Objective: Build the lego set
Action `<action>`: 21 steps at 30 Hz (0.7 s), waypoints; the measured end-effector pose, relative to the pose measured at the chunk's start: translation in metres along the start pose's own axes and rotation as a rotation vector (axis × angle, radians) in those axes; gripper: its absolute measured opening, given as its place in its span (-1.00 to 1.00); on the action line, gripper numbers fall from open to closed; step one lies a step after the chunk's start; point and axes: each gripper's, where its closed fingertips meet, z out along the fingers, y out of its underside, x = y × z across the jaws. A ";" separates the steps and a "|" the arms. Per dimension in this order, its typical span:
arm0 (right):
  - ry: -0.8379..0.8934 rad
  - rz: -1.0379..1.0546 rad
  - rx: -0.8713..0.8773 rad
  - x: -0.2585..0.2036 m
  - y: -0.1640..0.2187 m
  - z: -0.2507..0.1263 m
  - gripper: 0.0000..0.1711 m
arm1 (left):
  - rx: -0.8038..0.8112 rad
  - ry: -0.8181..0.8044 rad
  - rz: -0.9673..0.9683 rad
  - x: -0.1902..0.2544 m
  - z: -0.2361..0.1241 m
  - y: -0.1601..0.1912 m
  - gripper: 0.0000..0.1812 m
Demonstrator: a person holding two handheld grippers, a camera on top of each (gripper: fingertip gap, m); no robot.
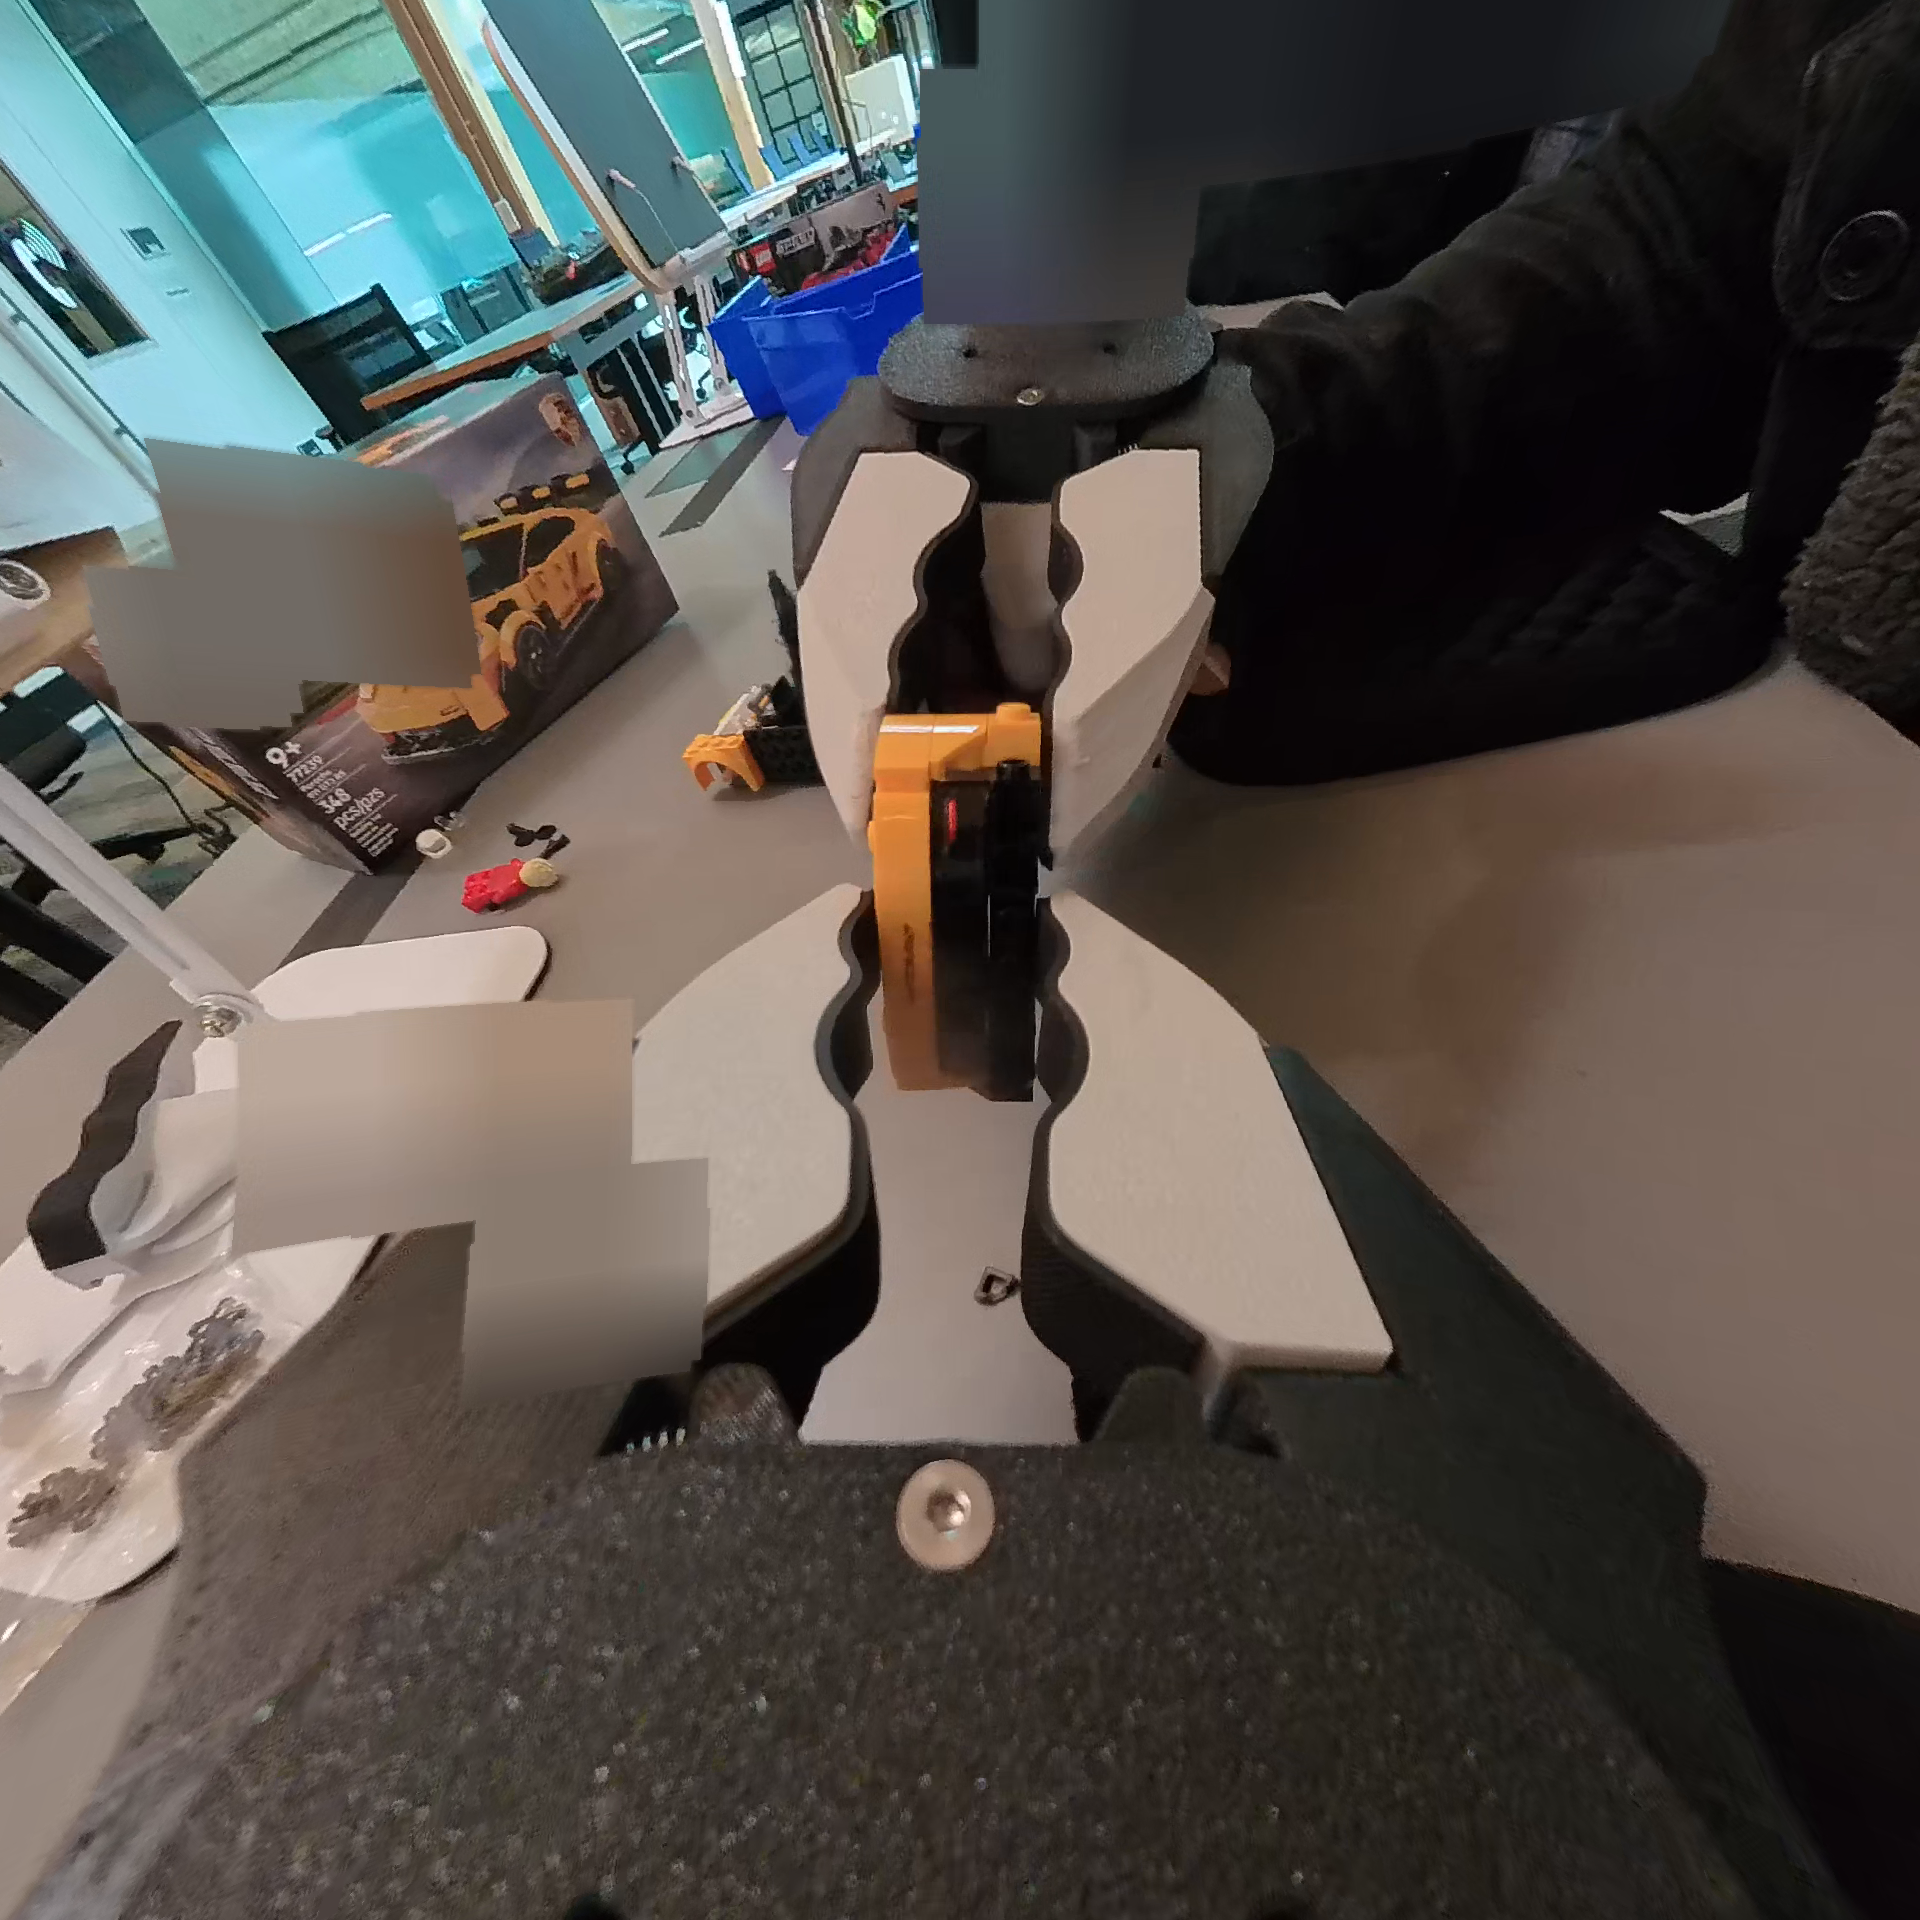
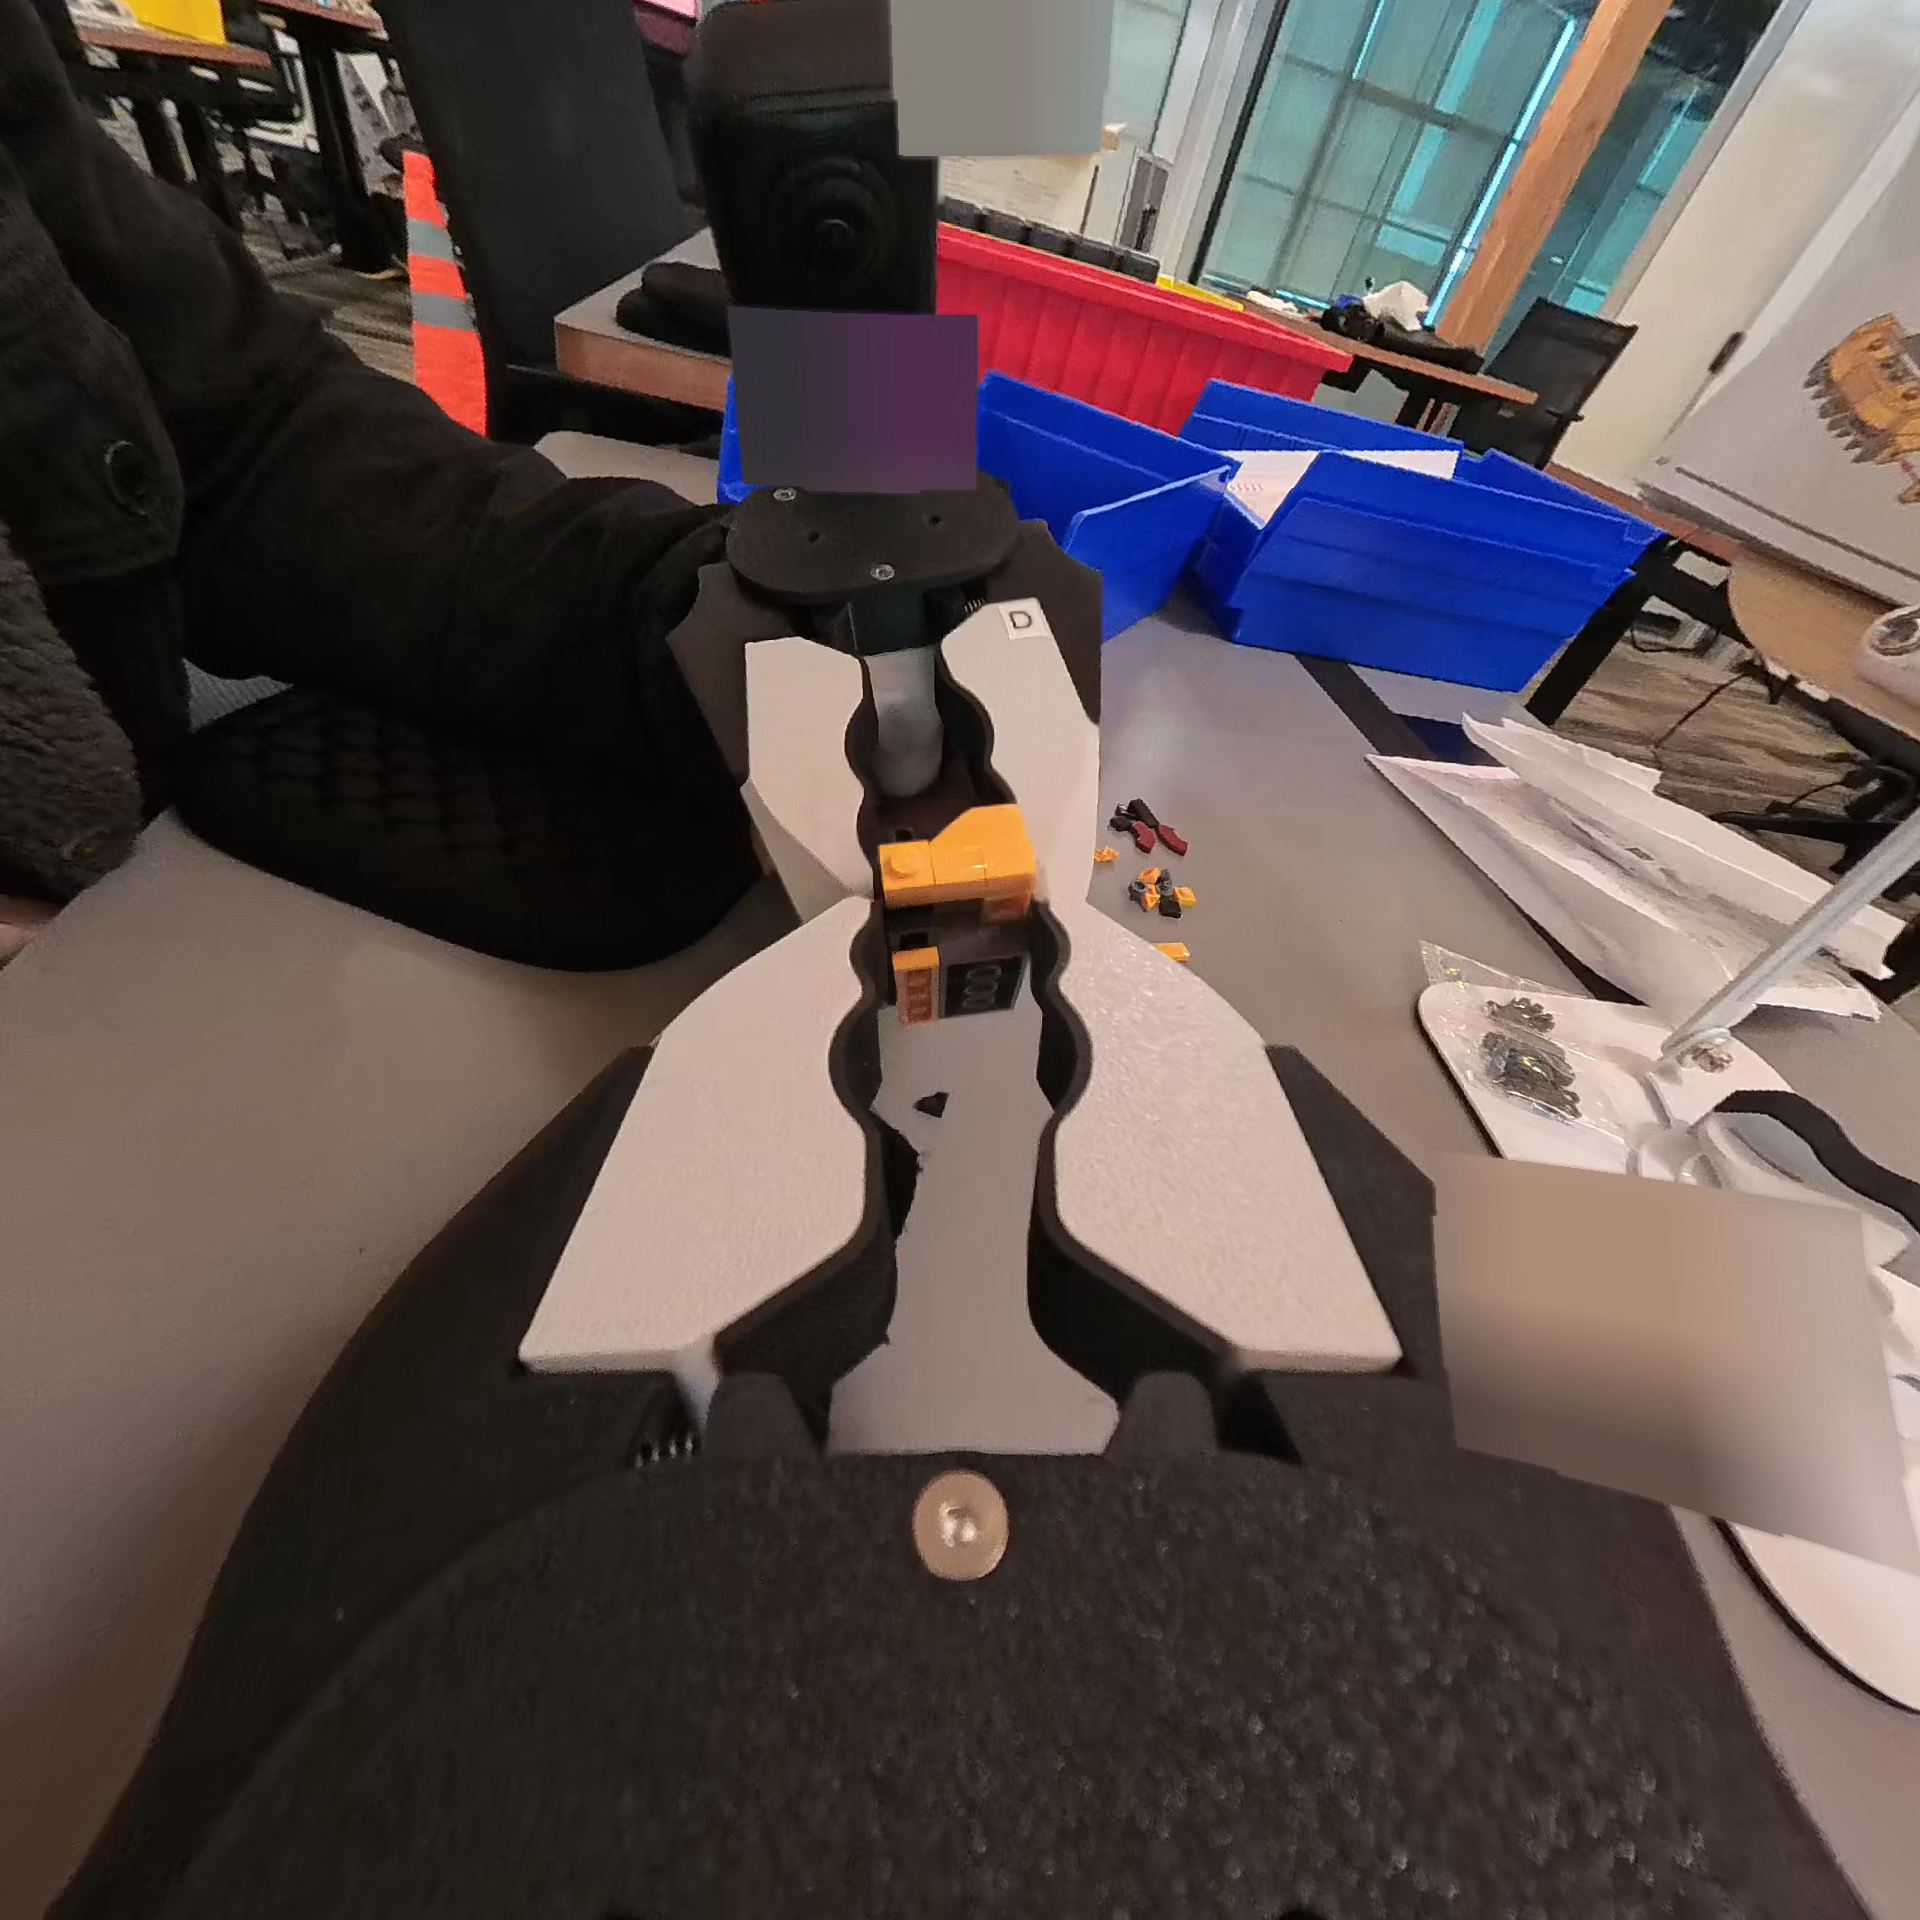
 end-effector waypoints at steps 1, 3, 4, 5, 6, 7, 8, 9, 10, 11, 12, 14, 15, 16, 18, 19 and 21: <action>-0.002 0.012 -0.002 0.001 0.001 0.000 -0.69 | 0.000 -0.006 0.004 -0.002 -0.001 0.001 -0.69; 0.004 0.043 -0.020 0.005 0.004 -0.001 -0.65 | -0.001 -0.035 0.007 -0.009 -0.006 0.003 -0.70; 0.003 0.055 -0.033 0.006 0.007 -0.001 -0.65 | -0.001 -0.056 0.001 -0.015 -0.009 0.005 -0.69; -0.002 0.065 -0.051 0.006 0.011 -0.001 -0.66 | -0.001 -0.082 -0.009 -0.022 -0.013 0.007 -0.69; -0.016 0.076 -0.082 0.004 0.017 0.000 -0.69 | 0.000 -0.110 -0.021 -0.029 -0.017 0.009 -0.70; -0.040 0.085 -0.128 0.001 0.025 0.002 -0.72 | -0.001 -0.140 -0.031 -0.036 -0.020 0.012 -0.70; -0.060 0.083 -0.175 -0.004 0.033 0.004 -0.73 | -0.008 -0.173 -0.039 -0.043 -0.023 0.015 -0.70; -0.077 0.071 -0.217 -0.009 0.041 0.007 -0.76 | -0.018 -0.204 -0.043 -0.048 -0.025 0.018 -0.70; -0.091 0.054 -0.258 -0.013 0.047 0.009 -0.78 | -0.034 -0.235 -0.041 -0.054 -0.026 0.021 -0.70; -0.096 0.033 -0.291 -0.016 0.052 0.012 -0.78 | -0.052 -0.270 -0.037 -0.059 -0.027 0.025 -0.69; -0.095 0.019 -0.324 -0.017 0.056 0.014 -0.78 | -0.067 -0.301 -0.036 -0.064 -0.029 0.029 -0.70; -0.094 0.011 -0.410 -0.015 0.065 0.020 -0.81 | -0.080 -0.336 -0.056 -0.071 -0.032 0.035 -0.69; -0.104 0.009 -0.455 -0.014 0.071 0.022 -0.82 | -0.078 -0.347 -0.067 -0.074 -0.034 0.036 -0.70; -0.119 0.006 -0.505 -0.013 0.077 0.024 -0.83 | -0.074 -0.355 -0.077 -0.076 -0.036 0.037 -0.70; -0.136 -0.017 -0.607 -0.008 0.090 0.029 -0.83 | -0.069 -0.374 -0.093 -0.080 -0.039 0.038 -0.69; -0.149 -0.020 -0.643 -0.006 0.093 0.032 -0.83 | -0.073 -0.381 -0.098 -0.082 -0.040 0.039 -0.70; -0.186 -0.003 -0.684 -0.006 0.093 0.040 -0.83 | -0.079 -0.391 -0.101 -0.083 -0.042 0.041 -0.69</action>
